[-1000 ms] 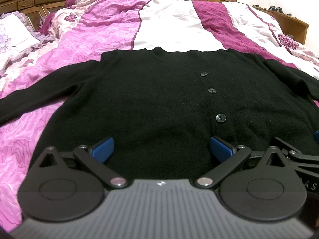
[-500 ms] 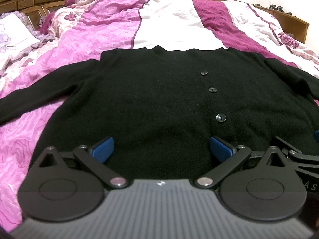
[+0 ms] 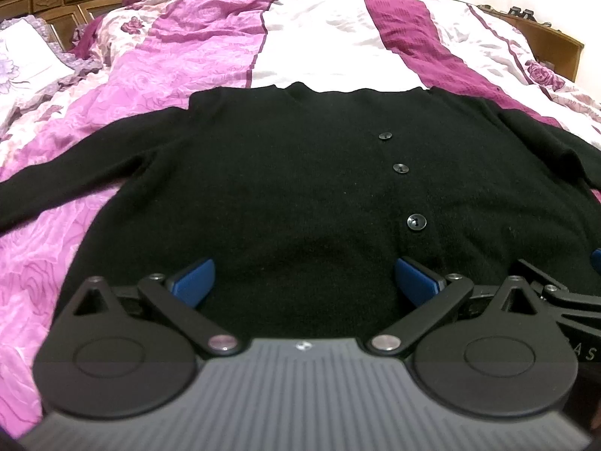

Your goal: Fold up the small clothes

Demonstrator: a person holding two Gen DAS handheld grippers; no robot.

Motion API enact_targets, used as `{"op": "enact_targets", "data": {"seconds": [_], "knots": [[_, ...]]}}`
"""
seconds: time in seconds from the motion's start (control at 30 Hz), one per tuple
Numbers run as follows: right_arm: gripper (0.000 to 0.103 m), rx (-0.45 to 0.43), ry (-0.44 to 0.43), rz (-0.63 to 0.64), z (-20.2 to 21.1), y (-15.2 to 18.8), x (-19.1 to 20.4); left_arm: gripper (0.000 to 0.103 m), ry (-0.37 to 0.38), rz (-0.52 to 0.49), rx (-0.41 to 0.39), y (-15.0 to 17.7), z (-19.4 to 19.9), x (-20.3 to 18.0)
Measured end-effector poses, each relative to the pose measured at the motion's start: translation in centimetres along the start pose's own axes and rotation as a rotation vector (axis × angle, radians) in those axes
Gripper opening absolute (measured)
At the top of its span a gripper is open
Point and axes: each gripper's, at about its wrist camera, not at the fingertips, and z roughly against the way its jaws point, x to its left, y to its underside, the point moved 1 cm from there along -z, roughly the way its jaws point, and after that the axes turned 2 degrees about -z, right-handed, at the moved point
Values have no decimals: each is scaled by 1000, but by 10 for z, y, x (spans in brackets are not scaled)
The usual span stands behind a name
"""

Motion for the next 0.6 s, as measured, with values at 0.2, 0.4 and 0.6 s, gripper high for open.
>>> {"op": "enact_targets", "data": {"seconds": [0.2,0.4,0.6], "knots": [[103,29,-10,-20,-3,-2,-2,103,3,-5,17,-2,-2,0],[103,55,-55,-8,-4,-7,-8,103,17,-12,46,-7,-2,2],[103,73,-140,-27,5,-15,-24,103,32,3,65,-10,4,6]]}}
